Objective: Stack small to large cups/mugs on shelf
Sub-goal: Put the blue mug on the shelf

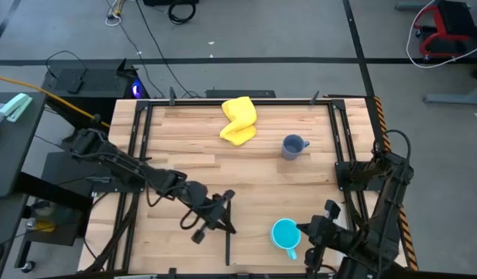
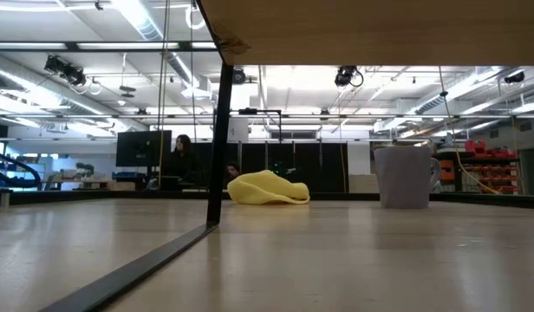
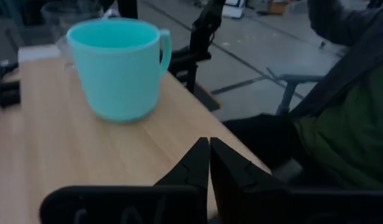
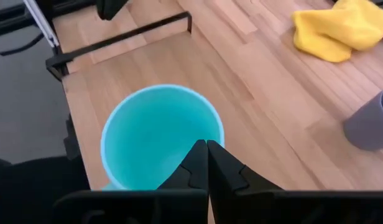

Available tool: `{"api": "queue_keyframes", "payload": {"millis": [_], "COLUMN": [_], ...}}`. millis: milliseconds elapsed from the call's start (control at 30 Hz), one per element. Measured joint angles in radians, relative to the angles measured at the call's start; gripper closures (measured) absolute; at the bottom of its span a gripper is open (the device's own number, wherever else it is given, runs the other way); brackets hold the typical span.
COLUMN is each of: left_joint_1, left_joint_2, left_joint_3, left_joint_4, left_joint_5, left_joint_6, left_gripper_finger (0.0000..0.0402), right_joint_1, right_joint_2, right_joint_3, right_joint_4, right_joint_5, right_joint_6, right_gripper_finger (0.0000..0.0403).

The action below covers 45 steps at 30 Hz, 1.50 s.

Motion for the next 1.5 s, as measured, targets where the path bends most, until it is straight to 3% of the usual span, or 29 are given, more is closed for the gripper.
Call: {"api": "queue_keyframes", "payload": {"millis": [133,433,667,1033,1300,1500], "left_joint_1": [0.001,0.014,0.064,0.101,0.103,0.103], "left_joint_2": [0.061,0.235,0.323,0.349,0.349,0.349], "left_joint_3": [0.082,0.289,0.389,0.402,0.402,0.402], "left_joint_4": [0.004,-0.072,-0.092,-0.081,-0.066,-0.051], "left_joint_5": [0.021,0.076,0.111,0.124,0.124,0.124], "left_joint_6": [0.017,0.047,0.047,0.033,0.011,0.007], "left_gripper_finger": [0.0371,0.0396,0.0372,0.0395,0.0377,0.0391], "right_joint_1": [0.004,0.003,0.003,0.025,0.052,0.056], "right_joint_2": [0.0,0.0,0.0,0.0,0.0,0.049], "right_joint_3": [0.0,0.0,0.0,0.0,0.0,0.0], "right_joint_4": [0.0,0.0,0.0,0.0,0.0,0.05], "right_joint_5": [-0.007,-0.036,-0.056,-0.113,-0.176,-0.207], "right_joint_6": [-0.004,-0.006,0.002,0.056,0.137,0.16], "right_gripper_finger": [0.0402,0.0402,0.0402,0.0403,0.0403,0.0403]}}
